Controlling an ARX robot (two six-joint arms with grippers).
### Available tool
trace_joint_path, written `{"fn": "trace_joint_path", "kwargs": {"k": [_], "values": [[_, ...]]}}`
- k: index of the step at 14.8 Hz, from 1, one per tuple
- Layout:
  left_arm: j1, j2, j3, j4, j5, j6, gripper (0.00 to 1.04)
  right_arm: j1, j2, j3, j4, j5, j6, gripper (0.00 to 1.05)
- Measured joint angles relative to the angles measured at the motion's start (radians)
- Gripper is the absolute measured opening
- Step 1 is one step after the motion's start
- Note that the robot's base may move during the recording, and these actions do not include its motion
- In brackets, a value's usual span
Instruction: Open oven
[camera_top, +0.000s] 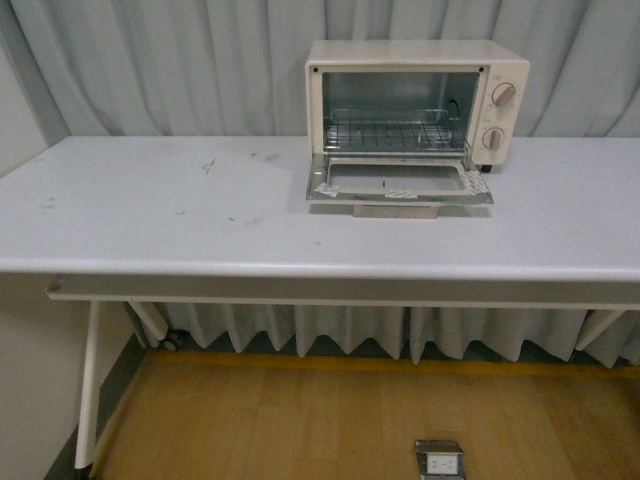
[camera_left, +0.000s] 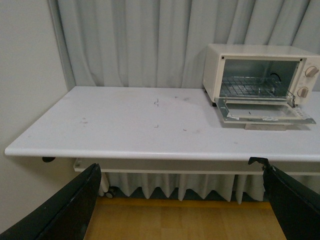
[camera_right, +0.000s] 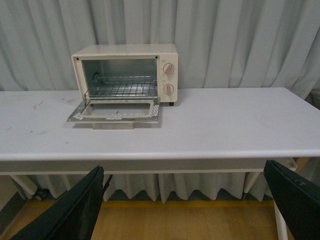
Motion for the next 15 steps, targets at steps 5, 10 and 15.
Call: {"fn": "trace_joint_path", "kwargs": {"k": [5,10,15], "values": [[0.0,0.0,0.0,0.0,0.0,0.0,0.98,0.0,0.0,0.0,0.0,0.0,0.0,0.98],[0.0,0.0,0.0,0.001,0.0,0.0,0.98,0.0,0.0,0.0,0.003,0.0,0.0,0.98],[0.0,0.0,0.0,-0.001,0.0,0.001,0.98,0.0,0.0,0.0,0.001,0.0,0.0,0.98]]}}
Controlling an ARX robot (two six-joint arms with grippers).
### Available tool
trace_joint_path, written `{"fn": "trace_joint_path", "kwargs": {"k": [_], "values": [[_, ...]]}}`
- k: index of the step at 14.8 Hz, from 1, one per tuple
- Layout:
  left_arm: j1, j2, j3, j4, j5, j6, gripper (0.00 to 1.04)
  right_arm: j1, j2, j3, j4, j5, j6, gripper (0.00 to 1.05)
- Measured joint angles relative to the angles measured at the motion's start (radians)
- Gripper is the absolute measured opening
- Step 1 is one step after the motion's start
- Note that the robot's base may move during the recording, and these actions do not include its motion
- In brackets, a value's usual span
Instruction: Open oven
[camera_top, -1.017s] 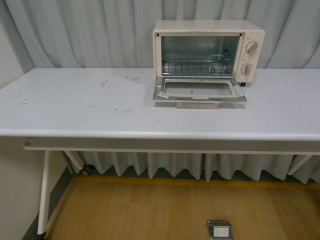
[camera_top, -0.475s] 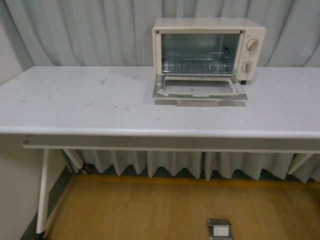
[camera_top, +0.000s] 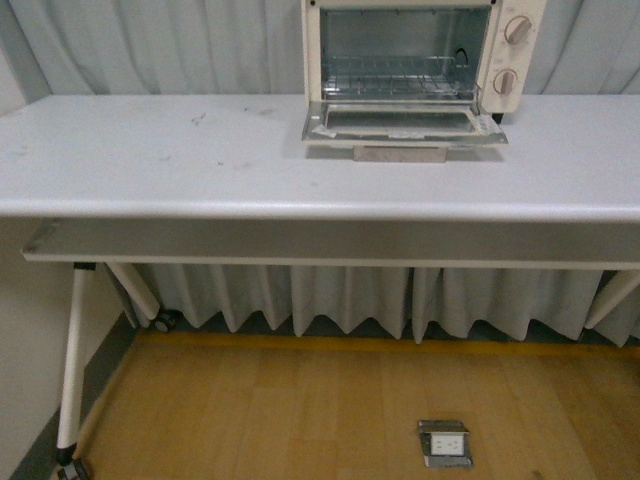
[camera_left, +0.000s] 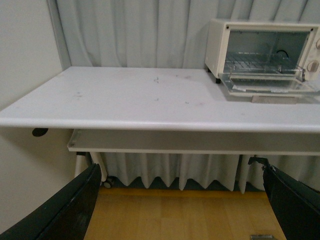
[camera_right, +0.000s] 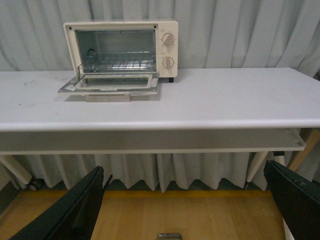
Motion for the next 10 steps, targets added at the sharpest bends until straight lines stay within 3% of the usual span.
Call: {"fn": "trace_joint_path", "kwargs": {"k": [10], "values": [[0.0,0.0,0.0,0.0,0.0,0.002,0.98,0.0,0.0,0.0,0.0,-0.001,0.0,0.98]]}}
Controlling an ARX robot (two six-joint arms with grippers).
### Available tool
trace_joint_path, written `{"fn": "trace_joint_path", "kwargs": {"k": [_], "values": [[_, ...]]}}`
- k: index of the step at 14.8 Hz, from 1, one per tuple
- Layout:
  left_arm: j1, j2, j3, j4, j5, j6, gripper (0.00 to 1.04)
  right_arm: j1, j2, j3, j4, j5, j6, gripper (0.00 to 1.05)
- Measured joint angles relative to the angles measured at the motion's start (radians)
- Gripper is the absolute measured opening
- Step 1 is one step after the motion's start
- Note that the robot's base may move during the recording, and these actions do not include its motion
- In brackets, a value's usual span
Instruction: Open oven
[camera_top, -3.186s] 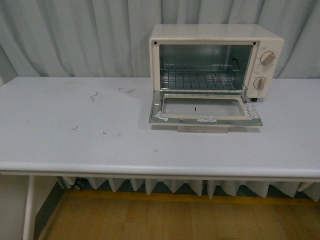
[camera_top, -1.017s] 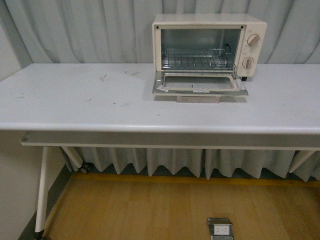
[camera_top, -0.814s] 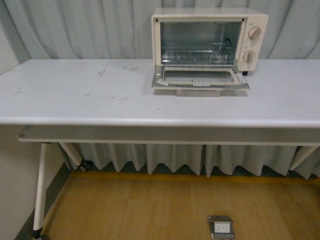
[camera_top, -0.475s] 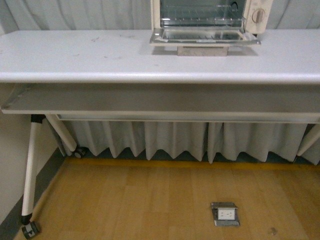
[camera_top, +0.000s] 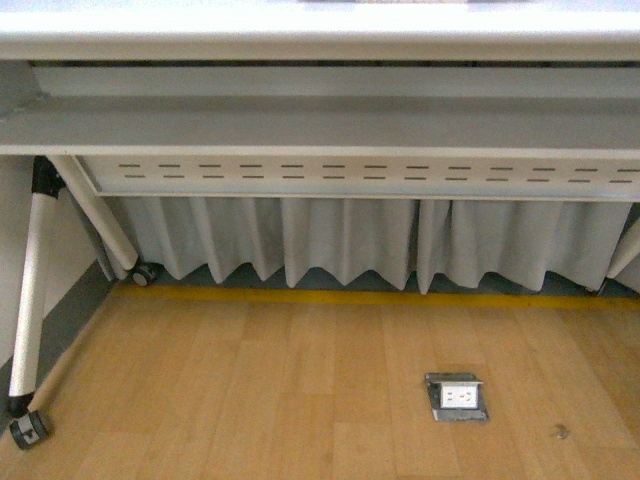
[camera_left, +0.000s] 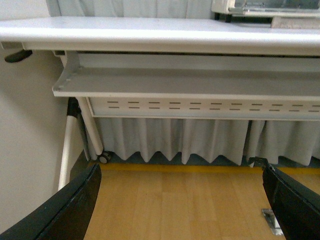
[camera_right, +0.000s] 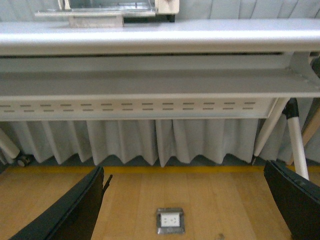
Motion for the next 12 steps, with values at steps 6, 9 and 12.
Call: {"fn": "trace_joint_path", "kwargs": {"k": [6,9,12], "values": [[0.0,0.0,0.0,-0.005,0.0,0.001,0.98,0.0,0.0,0.0,-0.004,0.002,0.0,0.98],[0.0,0.0,0.0,-0.002,0.0,0.0,0.98,0.0,0.0,0.0,-0.003,0.001,0.0,0.98],[0.0,0.0,0.0,-0.001,0.0,0.001,0.98,0.0,0.0,0.0,-0.002,0.001,0.0,0.98]]}}
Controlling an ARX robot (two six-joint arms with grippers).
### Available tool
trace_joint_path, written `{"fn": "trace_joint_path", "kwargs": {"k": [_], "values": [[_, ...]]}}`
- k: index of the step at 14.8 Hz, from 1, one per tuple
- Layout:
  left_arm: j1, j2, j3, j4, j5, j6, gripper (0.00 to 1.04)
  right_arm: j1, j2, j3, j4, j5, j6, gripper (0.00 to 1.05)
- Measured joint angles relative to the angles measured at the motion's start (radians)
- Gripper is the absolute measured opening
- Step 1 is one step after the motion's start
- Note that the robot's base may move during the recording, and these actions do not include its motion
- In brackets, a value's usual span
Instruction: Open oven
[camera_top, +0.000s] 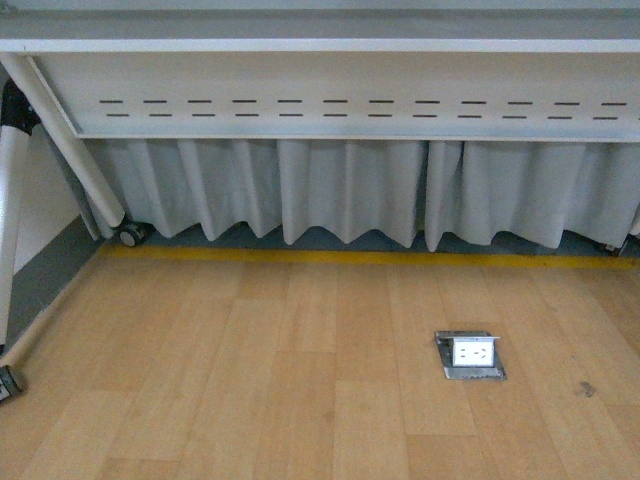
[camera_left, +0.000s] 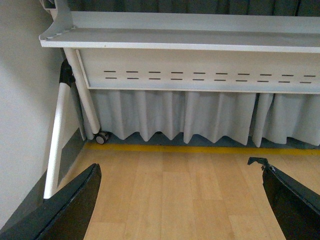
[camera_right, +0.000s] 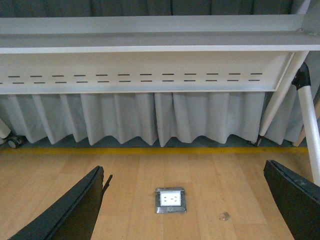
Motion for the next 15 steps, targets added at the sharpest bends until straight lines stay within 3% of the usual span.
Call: {"fn": "trace_joint_path", "kwargs": {"k": [15], "values": [[0.0,0.0,0.0,0.0,0.0,0.0,0.98,0.0,0.0,0.0,0.0,0.0,0.0,0.98]]}}
